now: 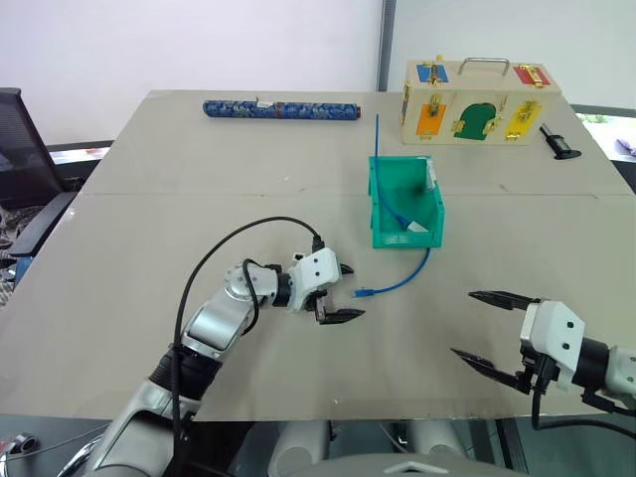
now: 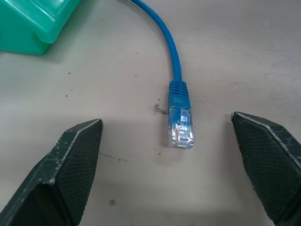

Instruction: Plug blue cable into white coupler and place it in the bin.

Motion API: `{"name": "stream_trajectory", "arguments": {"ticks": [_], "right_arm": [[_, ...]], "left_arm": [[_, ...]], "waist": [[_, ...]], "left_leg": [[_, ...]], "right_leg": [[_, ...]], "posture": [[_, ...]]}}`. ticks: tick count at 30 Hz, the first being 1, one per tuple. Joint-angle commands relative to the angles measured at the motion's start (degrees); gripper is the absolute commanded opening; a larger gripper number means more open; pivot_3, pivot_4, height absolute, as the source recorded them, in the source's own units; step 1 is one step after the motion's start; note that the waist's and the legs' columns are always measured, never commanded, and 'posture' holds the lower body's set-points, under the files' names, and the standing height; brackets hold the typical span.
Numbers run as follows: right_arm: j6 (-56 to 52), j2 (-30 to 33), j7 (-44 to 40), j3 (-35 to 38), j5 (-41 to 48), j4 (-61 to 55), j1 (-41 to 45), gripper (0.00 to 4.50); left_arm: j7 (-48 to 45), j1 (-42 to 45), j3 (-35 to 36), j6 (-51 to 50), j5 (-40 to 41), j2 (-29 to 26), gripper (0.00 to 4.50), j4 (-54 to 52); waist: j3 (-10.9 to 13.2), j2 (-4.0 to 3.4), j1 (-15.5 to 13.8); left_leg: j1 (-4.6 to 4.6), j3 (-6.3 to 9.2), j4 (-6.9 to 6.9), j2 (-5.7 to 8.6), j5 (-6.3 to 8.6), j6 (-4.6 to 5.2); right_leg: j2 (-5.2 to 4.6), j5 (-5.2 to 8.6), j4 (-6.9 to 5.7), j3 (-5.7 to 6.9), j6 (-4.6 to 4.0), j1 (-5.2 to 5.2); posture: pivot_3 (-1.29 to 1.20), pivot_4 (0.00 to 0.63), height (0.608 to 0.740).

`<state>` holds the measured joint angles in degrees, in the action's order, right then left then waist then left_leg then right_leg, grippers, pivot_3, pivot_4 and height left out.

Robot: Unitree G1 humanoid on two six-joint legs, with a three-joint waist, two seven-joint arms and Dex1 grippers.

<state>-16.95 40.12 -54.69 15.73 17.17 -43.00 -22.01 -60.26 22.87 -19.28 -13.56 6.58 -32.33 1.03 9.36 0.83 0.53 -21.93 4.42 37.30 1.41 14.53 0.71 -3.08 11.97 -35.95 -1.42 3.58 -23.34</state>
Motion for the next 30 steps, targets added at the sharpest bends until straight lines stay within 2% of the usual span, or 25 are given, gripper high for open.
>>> {"name": "stream_trajectory", "arguments": {"ticks": [1, 3, 5, 6, 8, 13, 16, 20, 25, 26, 27, 30], "right_arm": [[0.2, 0.3, 1.8, 1.4, 1.0, -2.8, -0.1, 4.29], [0.2, 0.4, 2.4, 1.2, 1.0, -3.0, -0.4, 4.29], [0.3, 0.2, 3.1, 0.9, 0.8, -2.7, -0.4, 4.29], [0.4, 0.2, 3.3, 0.6, 0.6, -2.4, -0.4, 4.29], [0.7, 0.2, 3.7, -0.1, 0.3, -2.1, -0.2, 4.29], [-7.1, -3.4, 9.0, -0.7, 6.6, -3.0, 0.7, 4.29], [-15.2, -5.6, 13.0, 1.7, 17.0, -5.0, 1.1, 4.29], [-24.4, -5.8, 21.1, 4.3, 35.2, -8.6, 1.7, 4.29], [-28.7, -5.8, 33.2, 2.0, 47.4, -8.5, 7.4, 4.29], [-29.1, -6.3, 35.8, 0.7, 48.3, -7.9, 9.5, 3.74], [-29.5, -7.3, 38.9, -1.0, 49.9, -7.1, 12.0, 3.46], [-30.0, -11.5, 47.2, -5.6, 52.9, -4.1, 18.9, 3.46]], "left_arm": [[-2.2, 0.7, -1.7, 0.5, -1.0, 0.1, 2.84, 1.6], [-3.5, 0.7, -2.0, 1.1, -0.8, -0.1, 1.96, 1.7], [-4.7, 0.5, -2.2, 1.0, -0.6, -0.6, 1.4, 1.3], [-5.4, 0.4, -2.3, 1.2, -0.6, -0.9, 0.73, 1.2], [-6.3, 0.3, -2.3, 2.1, -0.7, -1.2, 0.06, 1.1], [-8.9, -1.6, 0.7, 8.4, 3.5, -0.7, 0.02, -1.5], [-9.0, -2.5, 4.6, 12.1, 8.7, 1.3, 0.02, -4.4], [-7.6, -2.1, 8.1, 19.2, 10.6, 4.0, 0.02, -5.1], [-3.7, -0.8, 10.2, 30.9, 7.2, 7.3, 0.02, -2.0], [-3.0, -0.4, 10.3, 32.6, 6.6, 7.8, 0.0, -1.2], [-1.8, 0.1, 10.3, 34.0, 5.5, 8.2, 0.0, -0.2], [1.0, 1.3, 10.5, 38.5, 3.0, 9.2, 0.0, 2.1]], "waist": [[0.0, 0.02, 0.0], [0.0, 0.02, 0.0], [0.0, 0.02, 0.0], [0.0, 0.02, 0.0], [0.0, 0.02, 0.0], [0.0, 0.01, 0.1], [0.0, 0.02, -0.1], [0.0, 0.01, -0.9], [0.0, 0.03, -1.0], [0.0, 0.03, -1.0], [0.0, 0.04, -1.1], [0.0, 0.04, -1.0]], "left_leg": [[0.02, 0.0, 0.0, 0.0, 0.0, 0.0], [0.01, -0.01, 0.0, 0.0, 0.0, 0.0], [-0.01, -0.01, 0.0, 0.0, 0.0, 0.0], [-0.01, 0.0, 0.0, 0.0, 0.0, 0.0], [-0.01, -0.01, 0.0, 0.0, 0.0, 0.0], [0.01, 0.01, -0.01, -0.06, 0.0, 0.0], [-0.05, 0.25, 0.01, -0.09, 0.0, 0.0], [-0.05, 0.35, 0.03, -0.07, 0.0, 0.0], [-0.03, 0.26, 0.03, -0.06, 0.0, 0.01], [-0.03, 0.24, 0.04, -0.06, 0.0, 0.01], [-0.02, 0.16, 0.06, -0.03, 0.0, 0.01], [-0.04, 0.03, 0.04, -0.01, 0.0, 0.01]], "right_leg": [[0.0, 0.03, 0.0, 0.0, 0.04, 0.02], [-0.01, 0.02, 0.0, -0.01, 0.02, 0.02], [-0.01, -0.02, 0.02, -0.01, -0.05, 0.02], [-0.02, -0.04, 0.02, -0.01, -0.08, 0.02], [-0.03, -0.04, 0.02, -0.01, -0.08, 0.02], [-0.02, -0.03, 0.02, -0.02, -0.07, 0.02], [-0.07, -0.04, 0.03, -0.04, -0.14, -0.01], [-0.1, -0.03, 0.02, -0.02, -0.17, 0.0], [-0.08, -0.05, 0.04, -0.05, -0.12, 0.01], [-0.08, -0.06, 0.03, -0.06, -0.12, 0.01], [-0.06, -0.06, 0.03, -0.06, -0.12, 0.02], [0.02, -0.06, 0.02, -0.01, -0.12, 0.02]], "posture": [[0.0, 0.15, 0.738], [0.0, 0.15, 0.738], [0.0, 0.15, 0.738], [0.0, 0.15, 0.738], [0.0, 0.15, 0.738], [0.0, 0.15, 0.738], [0.0, 0.15, 0.738], [0.0, 0.15, 0.738], [0.0, 0.15, 0.738], [0.0, 0.15, 0.738], [0.0, 0.15, 0.738], [0.0, 0.15, 0.738]]}}
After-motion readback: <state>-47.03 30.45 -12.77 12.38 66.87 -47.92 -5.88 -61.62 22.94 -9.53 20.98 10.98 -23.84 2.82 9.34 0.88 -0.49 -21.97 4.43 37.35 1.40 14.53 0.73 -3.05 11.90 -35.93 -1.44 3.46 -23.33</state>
